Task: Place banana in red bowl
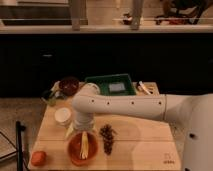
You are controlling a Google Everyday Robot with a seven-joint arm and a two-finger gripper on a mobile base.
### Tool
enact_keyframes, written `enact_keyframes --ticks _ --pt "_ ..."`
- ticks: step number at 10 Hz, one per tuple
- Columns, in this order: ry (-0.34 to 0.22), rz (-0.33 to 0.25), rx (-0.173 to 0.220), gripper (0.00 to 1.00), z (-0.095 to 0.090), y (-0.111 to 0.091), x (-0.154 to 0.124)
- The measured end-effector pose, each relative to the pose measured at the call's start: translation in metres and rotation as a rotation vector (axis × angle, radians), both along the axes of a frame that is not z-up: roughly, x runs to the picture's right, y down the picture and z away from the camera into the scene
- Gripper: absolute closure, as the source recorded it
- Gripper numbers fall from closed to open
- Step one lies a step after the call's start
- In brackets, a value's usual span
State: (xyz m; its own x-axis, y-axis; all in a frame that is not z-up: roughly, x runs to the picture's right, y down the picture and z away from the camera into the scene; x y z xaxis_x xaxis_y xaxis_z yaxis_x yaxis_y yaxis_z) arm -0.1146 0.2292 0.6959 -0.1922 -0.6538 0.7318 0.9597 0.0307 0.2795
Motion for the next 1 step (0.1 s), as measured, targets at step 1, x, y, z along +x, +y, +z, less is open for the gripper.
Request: enact_keyframes --ticks 1 --pt "0.007 -0.001 0.010 0.20 -0.0031 -0.0046 0.0010"
